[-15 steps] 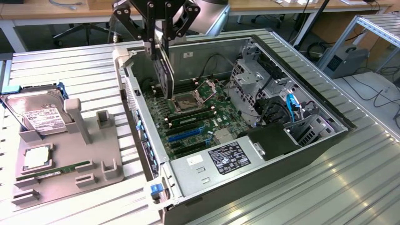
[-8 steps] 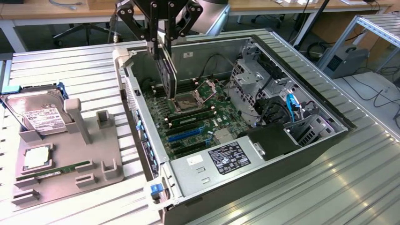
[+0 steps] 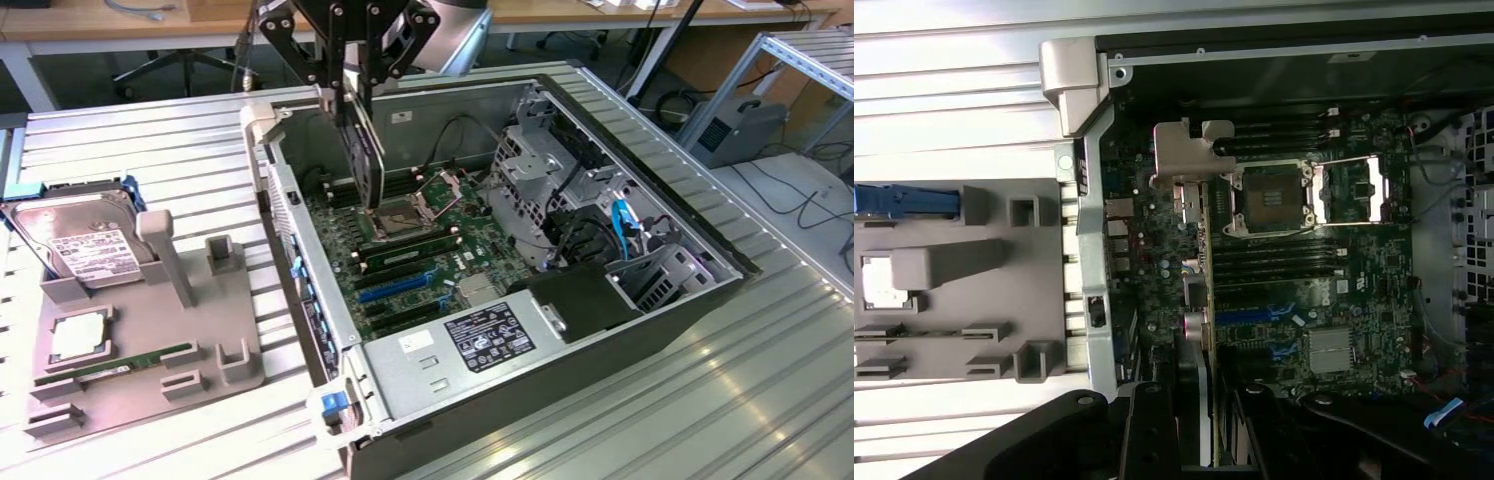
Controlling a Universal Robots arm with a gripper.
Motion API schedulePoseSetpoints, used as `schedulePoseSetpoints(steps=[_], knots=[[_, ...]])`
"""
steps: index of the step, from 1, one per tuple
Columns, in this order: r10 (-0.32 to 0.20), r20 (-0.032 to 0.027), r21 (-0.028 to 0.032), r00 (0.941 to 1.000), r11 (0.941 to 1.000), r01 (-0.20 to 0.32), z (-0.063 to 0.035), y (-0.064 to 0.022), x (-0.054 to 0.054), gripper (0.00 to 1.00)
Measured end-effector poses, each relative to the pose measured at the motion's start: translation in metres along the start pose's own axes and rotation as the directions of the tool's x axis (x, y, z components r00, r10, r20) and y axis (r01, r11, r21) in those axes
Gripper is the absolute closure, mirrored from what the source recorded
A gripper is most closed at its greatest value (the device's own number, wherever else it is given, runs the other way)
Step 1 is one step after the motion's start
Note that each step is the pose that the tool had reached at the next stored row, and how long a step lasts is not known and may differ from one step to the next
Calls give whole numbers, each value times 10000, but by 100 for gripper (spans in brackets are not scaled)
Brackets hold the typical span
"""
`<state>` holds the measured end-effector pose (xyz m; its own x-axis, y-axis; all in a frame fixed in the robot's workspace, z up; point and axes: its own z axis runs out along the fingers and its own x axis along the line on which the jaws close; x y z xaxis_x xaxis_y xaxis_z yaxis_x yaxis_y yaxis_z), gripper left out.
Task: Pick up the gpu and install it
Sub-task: 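Pick up the gpu and move the gpu toward the slot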
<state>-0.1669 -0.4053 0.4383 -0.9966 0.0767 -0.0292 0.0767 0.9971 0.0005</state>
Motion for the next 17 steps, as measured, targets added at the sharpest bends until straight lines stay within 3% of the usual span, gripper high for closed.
schedulePoseSetpoints(steps=[17], knots=[[0,1,18,10000,10000,0,3,8,-103,73]])
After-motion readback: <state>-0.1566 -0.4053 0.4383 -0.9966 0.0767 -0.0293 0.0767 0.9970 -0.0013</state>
